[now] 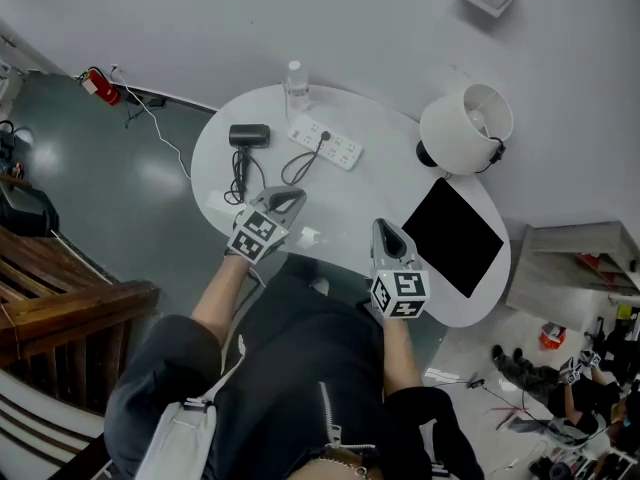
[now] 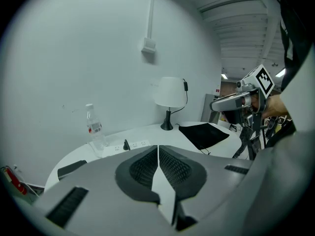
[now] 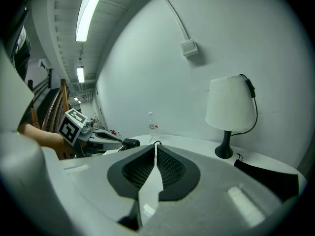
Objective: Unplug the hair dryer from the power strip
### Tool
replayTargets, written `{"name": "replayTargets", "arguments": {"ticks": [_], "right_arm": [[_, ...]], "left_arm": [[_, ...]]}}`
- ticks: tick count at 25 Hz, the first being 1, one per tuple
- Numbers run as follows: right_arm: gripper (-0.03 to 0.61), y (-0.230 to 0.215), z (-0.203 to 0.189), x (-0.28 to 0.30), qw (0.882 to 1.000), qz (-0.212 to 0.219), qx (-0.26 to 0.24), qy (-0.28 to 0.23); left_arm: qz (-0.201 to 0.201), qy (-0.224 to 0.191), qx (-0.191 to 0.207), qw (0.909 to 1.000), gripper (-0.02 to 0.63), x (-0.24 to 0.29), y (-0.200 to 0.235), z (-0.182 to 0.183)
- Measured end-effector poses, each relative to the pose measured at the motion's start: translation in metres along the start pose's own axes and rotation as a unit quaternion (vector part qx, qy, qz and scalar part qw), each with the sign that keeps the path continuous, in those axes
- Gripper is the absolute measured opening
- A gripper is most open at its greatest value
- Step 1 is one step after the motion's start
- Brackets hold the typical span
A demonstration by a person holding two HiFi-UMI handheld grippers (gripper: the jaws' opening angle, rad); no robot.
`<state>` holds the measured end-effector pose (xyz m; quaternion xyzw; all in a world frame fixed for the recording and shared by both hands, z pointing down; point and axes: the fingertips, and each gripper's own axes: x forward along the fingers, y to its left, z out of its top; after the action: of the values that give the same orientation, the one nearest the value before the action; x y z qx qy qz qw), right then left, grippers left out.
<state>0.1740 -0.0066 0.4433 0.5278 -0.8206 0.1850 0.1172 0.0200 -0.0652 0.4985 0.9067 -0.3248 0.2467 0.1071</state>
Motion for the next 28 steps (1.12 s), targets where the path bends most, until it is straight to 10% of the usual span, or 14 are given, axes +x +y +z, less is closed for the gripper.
{"name": "replayTargets", "arguments": {"ticks": [19,28], "right_arm": [[0.006,0.012,0.031,0.118,0.998,0.021,-0.024,0.047],[0.006,0.002,0.034,0.155,0.998,0.016,-0.015,0.065]], "left_arm": [[-0.031,0.064,0.062,0.9956,0.017,0.091,0.119,0.001],[-0.043,0.088,0.070,0.9928,0.237,0.135,0.150,-0.007]]}}
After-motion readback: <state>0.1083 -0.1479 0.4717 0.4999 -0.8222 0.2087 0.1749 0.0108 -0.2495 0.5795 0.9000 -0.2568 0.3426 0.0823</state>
